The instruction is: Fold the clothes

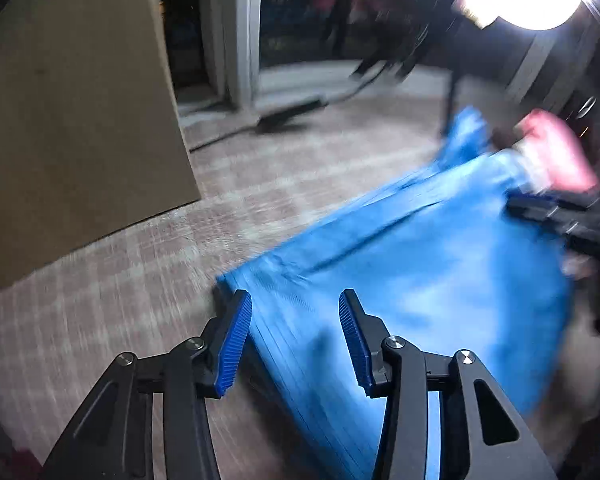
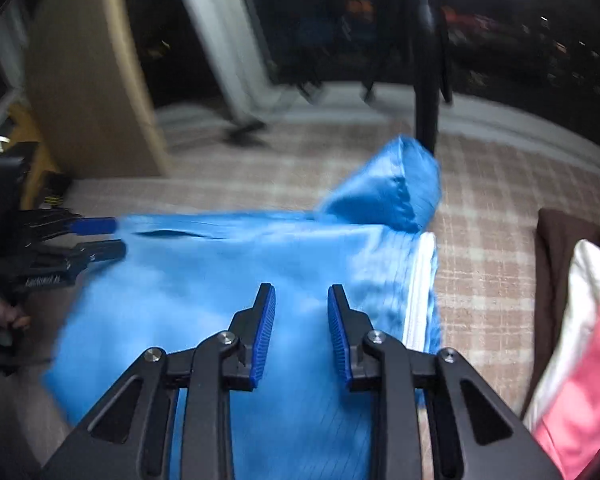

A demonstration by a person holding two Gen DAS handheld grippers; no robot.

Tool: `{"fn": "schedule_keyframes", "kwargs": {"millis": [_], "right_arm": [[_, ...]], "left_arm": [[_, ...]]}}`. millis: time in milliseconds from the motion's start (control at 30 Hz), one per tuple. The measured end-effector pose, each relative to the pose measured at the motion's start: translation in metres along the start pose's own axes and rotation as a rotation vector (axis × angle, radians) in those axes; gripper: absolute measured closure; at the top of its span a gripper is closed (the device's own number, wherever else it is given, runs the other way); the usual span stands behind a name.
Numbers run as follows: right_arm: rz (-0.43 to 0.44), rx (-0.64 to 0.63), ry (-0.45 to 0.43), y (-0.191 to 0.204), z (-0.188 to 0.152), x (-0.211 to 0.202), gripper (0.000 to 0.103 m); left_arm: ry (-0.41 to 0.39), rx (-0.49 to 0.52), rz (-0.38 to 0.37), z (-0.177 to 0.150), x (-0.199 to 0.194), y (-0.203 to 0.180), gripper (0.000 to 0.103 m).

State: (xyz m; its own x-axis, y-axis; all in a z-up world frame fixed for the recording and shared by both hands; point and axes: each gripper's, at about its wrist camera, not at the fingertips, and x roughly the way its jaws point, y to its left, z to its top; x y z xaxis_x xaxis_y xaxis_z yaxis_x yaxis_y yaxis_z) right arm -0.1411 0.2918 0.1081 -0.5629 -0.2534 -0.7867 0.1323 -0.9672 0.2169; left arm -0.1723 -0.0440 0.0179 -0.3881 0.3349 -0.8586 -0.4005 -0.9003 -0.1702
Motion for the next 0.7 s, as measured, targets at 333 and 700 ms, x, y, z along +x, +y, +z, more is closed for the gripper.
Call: {"fn": "schedule_keyframes", "kwargs": {"millis": [333, 700], "right_arm": [[-0.040, -0.036, 0.171, 0.019, -0.090, -0.017, 0.078], [-0.031, 0.220, -0.087, -0.018, -0.101, -0.113, 0.046]], "left_arm": [[0.159, 0.078, -0.034, -0.105, 0.001, -0.037, 0.056], [-0.078, -0.391, -0.038, -0.131, -0.086, 0.027, 0.039]]}}
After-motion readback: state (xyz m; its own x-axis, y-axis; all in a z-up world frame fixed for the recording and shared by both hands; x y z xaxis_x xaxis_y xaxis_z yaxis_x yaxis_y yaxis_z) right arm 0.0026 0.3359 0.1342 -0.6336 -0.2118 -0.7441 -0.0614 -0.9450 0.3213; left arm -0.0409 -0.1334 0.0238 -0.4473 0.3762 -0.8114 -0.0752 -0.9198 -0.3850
